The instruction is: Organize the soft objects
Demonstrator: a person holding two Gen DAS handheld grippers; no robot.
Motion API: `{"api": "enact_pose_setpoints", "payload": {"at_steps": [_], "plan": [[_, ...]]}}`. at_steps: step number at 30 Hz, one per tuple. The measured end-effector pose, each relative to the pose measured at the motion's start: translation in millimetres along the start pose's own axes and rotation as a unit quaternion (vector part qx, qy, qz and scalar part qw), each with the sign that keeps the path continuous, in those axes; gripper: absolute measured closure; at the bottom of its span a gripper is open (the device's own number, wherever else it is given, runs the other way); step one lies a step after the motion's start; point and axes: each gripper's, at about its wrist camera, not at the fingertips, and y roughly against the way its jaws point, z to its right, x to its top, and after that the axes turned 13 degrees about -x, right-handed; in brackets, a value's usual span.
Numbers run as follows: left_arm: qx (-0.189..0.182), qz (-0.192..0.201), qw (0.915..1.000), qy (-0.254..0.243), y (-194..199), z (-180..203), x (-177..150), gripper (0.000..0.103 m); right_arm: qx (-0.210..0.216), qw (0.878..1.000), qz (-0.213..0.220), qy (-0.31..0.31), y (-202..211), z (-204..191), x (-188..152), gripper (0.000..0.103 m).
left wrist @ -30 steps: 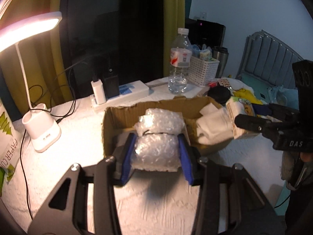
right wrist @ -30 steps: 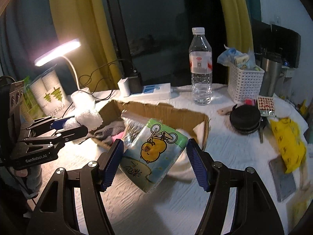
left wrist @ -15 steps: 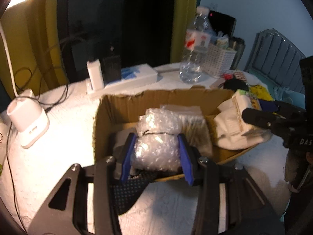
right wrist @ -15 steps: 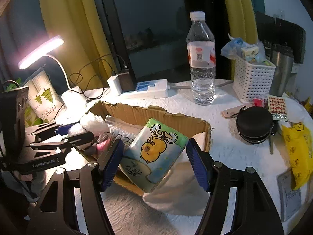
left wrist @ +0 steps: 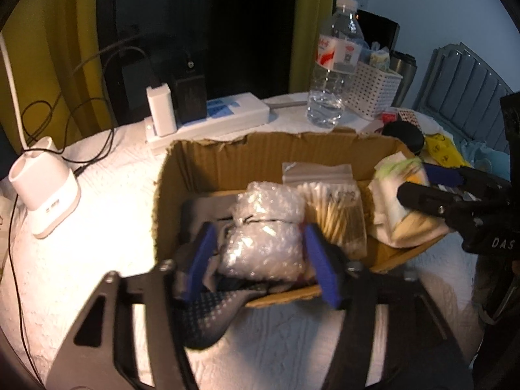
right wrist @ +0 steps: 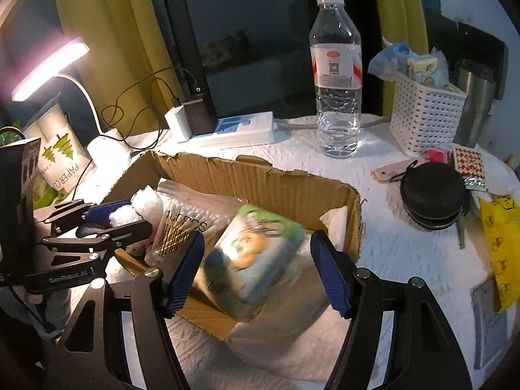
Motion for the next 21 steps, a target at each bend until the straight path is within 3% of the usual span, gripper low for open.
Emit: {"api": "enact_pose_setpoints", "payload": {"at_steps": [2,12,16,21], "plan": [[0.001,0.011,0.9999,0.000,8,1,0,0.027,-0.004,1.000,0.006,0.000,6,-1,0,0.031],[0.004,0.059,0.9982,-0.008,58,13,-9,0.026,-0.016,0.999,0.035,0.004,49,-12,-4,0.024],[-0.003,0.076,0.9970,-0.017,81,23,-17,0.009,-0.020,0.999,0.046,0.007,67,-18,-9,0.024],[-0.008,0.093,0.9954,-0.023,105,33,-27,0.009,-0.024,0.998,0.058,0.011,90,-27,-18,0.024]]}}
